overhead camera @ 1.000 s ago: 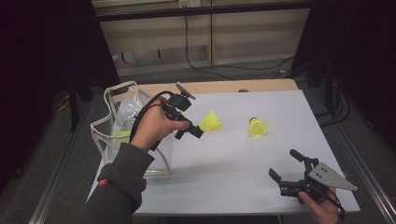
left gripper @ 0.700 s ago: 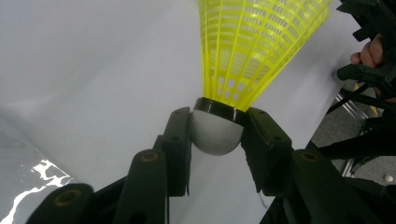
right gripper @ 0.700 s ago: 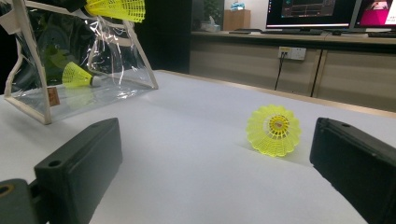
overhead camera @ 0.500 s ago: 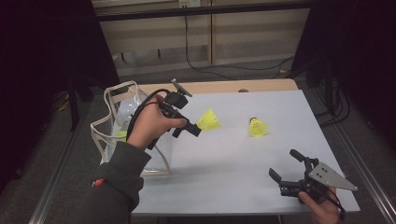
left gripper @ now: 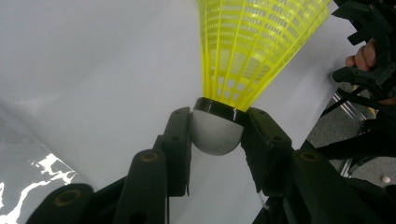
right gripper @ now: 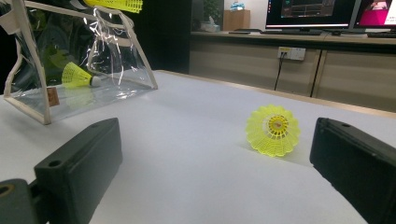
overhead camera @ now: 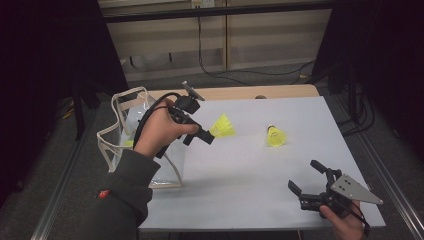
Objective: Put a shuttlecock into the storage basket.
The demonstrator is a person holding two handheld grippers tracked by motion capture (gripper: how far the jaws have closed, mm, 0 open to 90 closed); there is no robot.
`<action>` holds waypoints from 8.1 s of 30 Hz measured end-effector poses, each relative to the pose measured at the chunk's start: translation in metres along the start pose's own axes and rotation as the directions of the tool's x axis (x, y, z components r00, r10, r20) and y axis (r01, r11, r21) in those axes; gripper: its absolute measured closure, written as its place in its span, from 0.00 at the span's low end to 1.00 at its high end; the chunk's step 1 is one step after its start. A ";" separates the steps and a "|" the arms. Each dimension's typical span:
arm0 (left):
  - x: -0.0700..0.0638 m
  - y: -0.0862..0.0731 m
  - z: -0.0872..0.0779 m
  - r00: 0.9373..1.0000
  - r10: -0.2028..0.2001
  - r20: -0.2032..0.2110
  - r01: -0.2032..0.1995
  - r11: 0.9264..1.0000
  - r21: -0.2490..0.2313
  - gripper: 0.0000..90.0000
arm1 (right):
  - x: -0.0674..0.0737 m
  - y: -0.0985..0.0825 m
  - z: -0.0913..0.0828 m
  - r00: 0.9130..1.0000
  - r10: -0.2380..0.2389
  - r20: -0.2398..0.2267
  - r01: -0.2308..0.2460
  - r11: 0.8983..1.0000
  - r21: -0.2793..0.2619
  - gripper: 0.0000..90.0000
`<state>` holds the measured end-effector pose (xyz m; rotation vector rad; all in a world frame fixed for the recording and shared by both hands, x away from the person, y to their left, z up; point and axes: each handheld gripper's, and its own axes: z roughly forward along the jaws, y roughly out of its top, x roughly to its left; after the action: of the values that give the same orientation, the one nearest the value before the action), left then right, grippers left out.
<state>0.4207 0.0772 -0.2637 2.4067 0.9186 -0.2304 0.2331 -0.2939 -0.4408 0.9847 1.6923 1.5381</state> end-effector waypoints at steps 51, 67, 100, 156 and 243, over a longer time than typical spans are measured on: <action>0.008 -0.004 -0.027 0.998 -0.037 -0.042 0.035 0.999 -0.037 0.70 | -0.001 0.001 -0.001 1.000 -0.005 0.004 0.005 1.000 0.000 0.02; 0.017 -0.010 -0.038 0.996 -0.062 -0.059 0.059 0.997 -0.054 0.70 | 0.000 0.001 0.000 1.000 -0.005 0.001 0.005 1.000 -0.003 0.02; 0.028 -0.016 -0.060 0.990 -0.104 -0.096 0.095 0.991 -0.093 0.70 | 0.000 0.000 0.000 1.000 -0.001 0.001 0.001 1.000 -0.001 0.02; 0.045 -0.026 -0.093 0.975 -0.156 -0.159 0.132 0.979 -0.153 0.70 | 0.001 0.001 0.000 1.000 -0.001 0.001 0.001 1.000 -0.002 0.02; 0.095 -0.070 -0.121 0.864 -0.408 -0.295 0.302 0.889 -0.343 0.70 | 0.001 0.000 0.000 1.000 -0.001 0.000 0.001 1.000 0.004 0.02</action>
<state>0.4419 0.2401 -0.2255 2.0237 1.4643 0.2111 0.2328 -0.2926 -0.4405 0.9859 1.6957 1.5345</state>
